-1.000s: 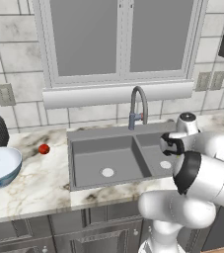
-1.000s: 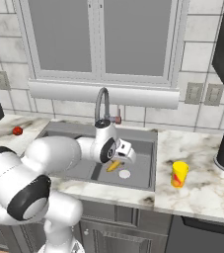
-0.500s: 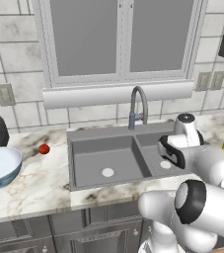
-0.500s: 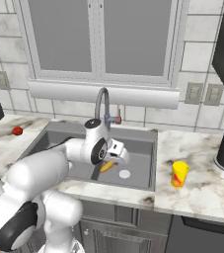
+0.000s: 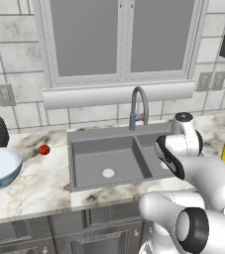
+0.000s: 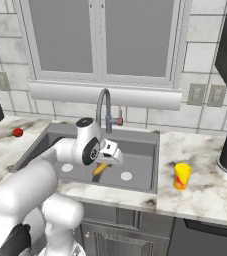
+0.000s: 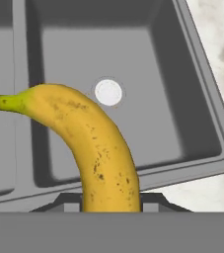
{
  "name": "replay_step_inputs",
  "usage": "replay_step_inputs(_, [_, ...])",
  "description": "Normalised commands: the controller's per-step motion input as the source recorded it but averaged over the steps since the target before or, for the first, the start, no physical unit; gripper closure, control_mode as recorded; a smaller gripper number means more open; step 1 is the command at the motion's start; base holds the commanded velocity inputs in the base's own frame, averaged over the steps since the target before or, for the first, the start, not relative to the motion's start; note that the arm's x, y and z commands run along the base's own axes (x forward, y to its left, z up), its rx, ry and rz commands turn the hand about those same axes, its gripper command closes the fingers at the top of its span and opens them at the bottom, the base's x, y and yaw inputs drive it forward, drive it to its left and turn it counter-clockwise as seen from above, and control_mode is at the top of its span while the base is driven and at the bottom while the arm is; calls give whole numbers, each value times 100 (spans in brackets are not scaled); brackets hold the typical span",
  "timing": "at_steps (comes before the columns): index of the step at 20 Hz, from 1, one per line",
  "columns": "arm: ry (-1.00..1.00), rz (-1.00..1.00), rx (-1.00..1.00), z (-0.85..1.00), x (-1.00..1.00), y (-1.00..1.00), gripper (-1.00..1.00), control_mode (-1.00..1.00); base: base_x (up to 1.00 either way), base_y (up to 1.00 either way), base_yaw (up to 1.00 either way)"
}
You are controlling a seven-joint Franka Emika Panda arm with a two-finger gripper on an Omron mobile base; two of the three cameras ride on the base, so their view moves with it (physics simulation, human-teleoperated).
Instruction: Remove the banana and apple from the sink. Then move the bowl and cup from the counter to the sink for washing.
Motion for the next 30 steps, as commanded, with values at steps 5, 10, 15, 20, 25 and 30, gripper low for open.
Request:
replay_step_inputs(5, [2,4,0,13,-15,29,100,-100,0,0,0])
replay_step_inputs(10, [1,4,0,11,-14,31,100,-100,0,0,0])
replay_step_inputs(15, [1,3,0,8,-13,33,100,-100,0,0,0])
replay_step_inputs(20, [1,4,-1,6,-10,35,100,-100,0,0,0])
replay_step_inputs(25, [1,5,-2,6,-9,36,100,-100,0,0,0])
replay_step_inputs(30, [1,5,-2,6,-8,36,100,-100,0,0,0])
